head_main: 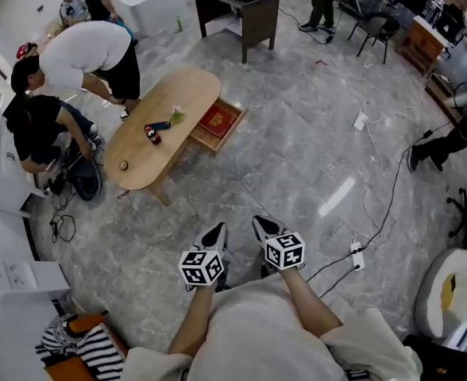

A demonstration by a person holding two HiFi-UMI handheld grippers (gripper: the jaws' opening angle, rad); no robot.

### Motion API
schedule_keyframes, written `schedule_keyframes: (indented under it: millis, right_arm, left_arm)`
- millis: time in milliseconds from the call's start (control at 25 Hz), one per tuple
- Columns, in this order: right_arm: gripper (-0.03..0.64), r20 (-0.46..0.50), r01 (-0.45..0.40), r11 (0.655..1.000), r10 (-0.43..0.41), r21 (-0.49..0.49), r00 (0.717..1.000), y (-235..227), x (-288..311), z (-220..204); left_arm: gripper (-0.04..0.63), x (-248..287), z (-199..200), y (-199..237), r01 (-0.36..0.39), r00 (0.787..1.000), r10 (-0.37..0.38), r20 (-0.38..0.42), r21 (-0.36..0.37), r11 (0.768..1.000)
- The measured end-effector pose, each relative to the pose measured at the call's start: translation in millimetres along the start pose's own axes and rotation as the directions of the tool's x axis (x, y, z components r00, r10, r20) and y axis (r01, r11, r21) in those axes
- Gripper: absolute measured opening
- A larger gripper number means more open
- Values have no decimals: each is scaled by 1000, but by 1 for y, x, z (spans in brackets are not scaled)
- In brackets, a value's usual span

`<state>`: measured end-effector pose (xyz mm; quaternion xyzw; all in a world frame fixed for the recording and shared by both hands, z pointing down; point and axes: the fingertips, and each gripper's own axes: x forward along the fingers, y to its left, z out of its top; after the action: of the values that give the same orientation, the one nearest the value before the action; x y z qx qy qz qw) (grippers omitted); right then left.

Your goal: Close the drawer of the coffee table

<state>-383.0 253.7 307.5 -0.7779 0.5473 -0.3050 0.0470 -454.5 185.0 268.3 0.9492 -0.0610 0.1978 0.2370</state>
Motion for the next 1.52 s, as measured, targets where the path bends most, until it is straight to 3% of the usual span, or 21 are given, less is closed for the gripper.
schedule_keyframes:
  millis: [200, 480, 800, 1160, 1400, 1520]
  right_arm:
    - [17, -32, -24, 1000, 24, 2, 999, -39, 11, 21]
    - [17, -47, -16, 1000, 17, 23, 999, -106, 20, 55]
    - [17, -95, -105, 993, 100, -50, 990, -125, 27, 68]
    - [17, -86, -77, 997, 79, 23, 993, -166, 25, 70]
    - [17, -125, -39, 999, 41, 12, 991, -198, 24, 69]
    - [17, -129, -1, 999, 7, 45, 992, -225, 29, 73]
  left_arm:
    - [9, 36, 12, 4, -65, 998, 66, 15, -21, 998]
    - [11, 99, 23, -22, -73, 997, 75, 30, -47, 996]
    - [11, 137, 40, -47, -112, 990, 117, 77, -65, 992]
    - [11, 151, 32, -46, -155, 986, 158, 54, -59, 986]
    - [11, 198, 38, -49, -115, 993, 117, 23, -94, 989]
    - [9, 231, 47, -61, -62, 998, 63, 6, -67, 996]
